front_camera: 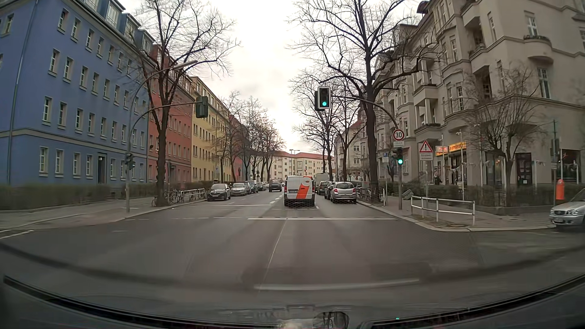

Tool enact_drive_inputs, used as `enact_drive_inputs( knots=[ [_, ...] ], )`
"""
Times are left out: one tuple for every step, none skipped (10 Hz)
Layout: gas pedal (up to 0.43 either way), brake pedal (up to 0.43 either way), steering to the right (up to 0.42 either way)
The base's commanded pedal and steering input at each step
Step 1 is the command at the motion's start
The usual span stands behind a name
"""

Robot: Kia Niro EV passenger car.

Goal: Follow the waypoints while adhering to traffic rules and regulations

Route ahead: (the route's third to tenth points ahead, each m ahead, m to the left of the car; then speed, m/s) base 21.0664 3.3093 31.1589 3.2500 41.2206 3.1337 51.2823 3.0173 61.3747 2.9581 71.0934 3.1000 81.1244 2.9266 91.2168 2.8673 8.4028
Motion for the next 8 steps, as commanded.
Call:
enact_drive_inputs(
  knots=[
    [0.079,0.012,0.003],
    [0.087,0.012,0.003],
    [0.087,0.012,0.003],
    [0.087,0.012,0.003],
    [0.087,0.012,0.003],
    [0.087,0.012,0.003],
    [0.087,0.012,0.003],
    [0.087,0.012,0.003]
  ],
)
